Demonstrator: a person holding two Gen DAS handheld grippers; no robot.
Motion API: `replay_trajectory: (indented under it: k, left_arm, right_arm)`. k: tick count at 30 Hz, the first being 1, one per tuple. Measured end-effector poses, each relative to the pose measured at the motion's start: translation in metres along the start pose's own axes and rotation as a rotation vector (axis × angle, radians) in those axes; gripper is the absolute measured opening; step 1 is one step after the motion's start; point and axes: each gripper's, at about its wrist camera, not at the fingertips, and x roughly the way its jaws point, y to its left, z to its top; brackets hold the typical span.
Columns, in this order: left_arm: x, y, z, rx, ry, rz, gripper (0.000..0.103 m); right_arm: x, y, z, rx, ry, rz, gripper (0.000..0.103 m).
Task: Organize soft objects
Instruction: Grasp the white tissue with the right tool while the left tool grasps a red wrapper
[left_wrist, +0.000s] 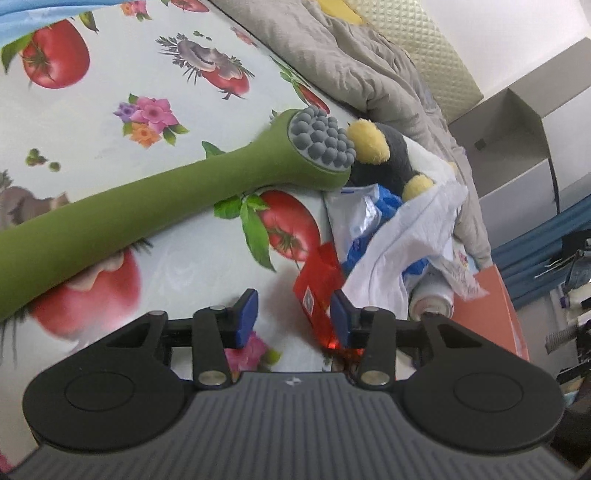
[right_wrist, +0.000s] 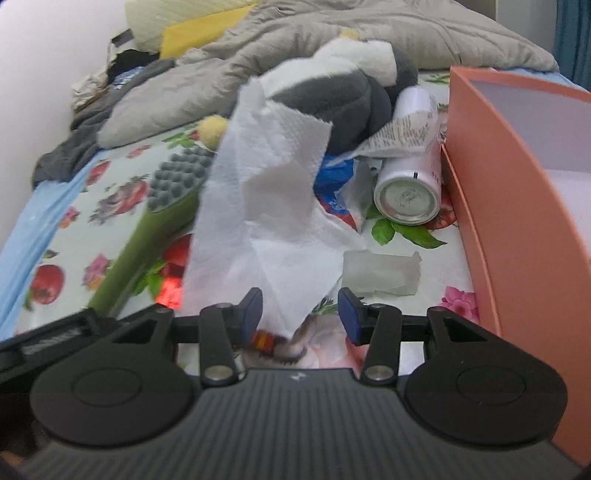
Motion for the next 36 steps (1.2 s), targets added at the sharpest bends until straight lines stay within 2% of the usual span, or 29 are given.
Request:
replay_trajectory:
  k: [1,3,6,9,12,14,17,25,36]
  left_arm:
    - [0.003,0.000,0.002,0.000,0.003,-0.005,0.038]
    - [0.008,0.001,0.003,0.004,0.009,-0.011,0.035]
    - [0.015,-0.002,0.004,0.049,0.013,-0.002,0.024]
    - [0.018,-0.002,0.004,0.060,0.019,-0.004,0.017]
    - [0.018,-0.002,0.003,0.055,0.029,-0.005,0.008]
    - [0.015,-0.003,0.003,0.060,0.026,-0.002,0.006]
    - [0.009,-0.012,0.001,0.125,0.030,0.063,0.005]
    - [-0.032,-0.015,-0.009,0.144,0.007,0.067,0.003]
    - [-0.094,-0.003,-0.044,0.140,-0.001,0.076,0.002]
  right_arm:
    - [0.005,0.000,0.000,0.002,0.007,-0.003,0.048]
    - [0.014,-0.001,0.000,0.005,0.018,0.001,0.048]
    - [0.024,0.002,-0.002,-0.005,0.027,0.021,0.047]
    - [0.029,0.006,-0.004,-0.030,0.033,0.024,0.033]
    - [0.031,0.008,-0.002,-0.046,0.048,0.034,0.008]
    - [0.028,0.009,-0.001,-0.054,0.045,0.028,0.006]
    - [0.019,0.008,0.000,-0.062,0.026,0.017,0.005]
    - [-0.025,0.009,-0.005,-0.085,-0.021,0.039,0.005]
    - [-0.088,0.011,-0.045,-0.161,-0.035,0.037,0.004]
